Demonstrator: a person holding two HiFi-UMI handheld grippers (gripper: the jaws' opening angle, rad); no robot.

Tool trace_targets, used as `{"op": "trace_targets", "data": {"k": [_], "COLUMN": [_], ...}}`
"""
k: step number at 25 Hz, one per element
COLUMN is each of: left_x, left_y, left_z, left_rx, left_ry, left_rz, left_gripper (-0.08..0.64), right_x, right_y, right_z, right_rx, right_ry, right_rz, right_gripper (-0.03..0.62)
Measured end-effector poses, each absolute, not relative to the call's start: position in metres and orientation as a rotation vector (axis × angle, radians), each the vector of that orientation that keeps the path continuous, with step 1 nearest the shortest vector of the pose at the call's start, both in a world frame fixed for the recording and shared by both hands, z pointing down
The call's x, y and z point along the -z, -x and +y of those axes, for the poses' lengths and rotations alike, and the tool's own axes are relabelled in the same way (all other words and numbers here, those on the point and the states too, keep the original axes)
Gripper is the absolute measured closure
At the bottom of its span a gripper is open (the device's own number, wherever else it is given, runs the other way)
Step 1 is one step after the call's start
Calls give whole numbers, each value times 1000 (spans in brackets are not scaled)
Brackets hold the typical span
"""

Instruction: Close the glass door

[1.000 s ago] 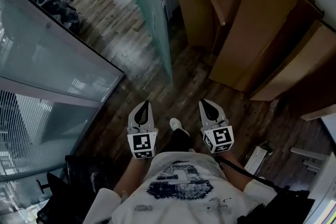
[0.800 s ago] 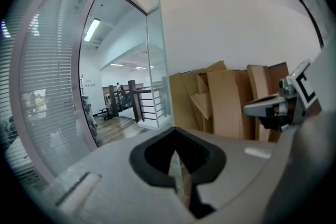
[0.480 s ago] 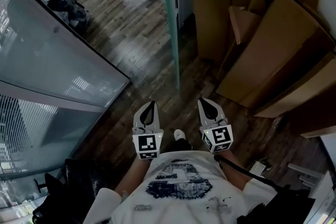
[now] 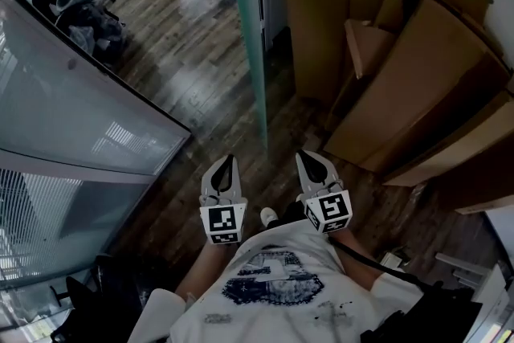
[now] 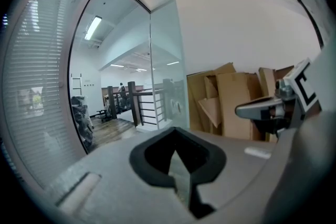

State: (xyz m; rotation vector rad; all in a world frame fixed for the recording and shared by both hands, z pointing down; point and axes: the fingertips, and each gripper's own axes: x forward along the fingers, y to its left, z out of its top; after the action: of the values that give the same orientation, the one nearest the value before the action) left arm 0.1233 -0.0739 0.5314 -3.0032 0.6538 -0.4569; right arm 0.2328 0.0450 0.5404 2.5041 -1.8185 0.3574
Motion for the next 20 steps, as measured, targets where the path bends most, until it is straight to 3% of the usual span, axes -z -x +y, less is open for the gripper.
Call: {"op": "trace_targets", "data": {"k": [14,20], "left_x": [-517,-514], "left_y": [-174,-182], "left_z": [-116,-133], "left_rx": [415,433], "left_ry": [2950,2902], "left_rz": [932,1057], "left_gripper": [557,557], "right_x": [-535,-534], "right_y": [-291,-300], "right_z": [-31,-61], "right_rx": [-285,-280], "right_ry": [-2157,-2022], "right_rz": [-2151,-2280], "right_gripper": [584,544]}}
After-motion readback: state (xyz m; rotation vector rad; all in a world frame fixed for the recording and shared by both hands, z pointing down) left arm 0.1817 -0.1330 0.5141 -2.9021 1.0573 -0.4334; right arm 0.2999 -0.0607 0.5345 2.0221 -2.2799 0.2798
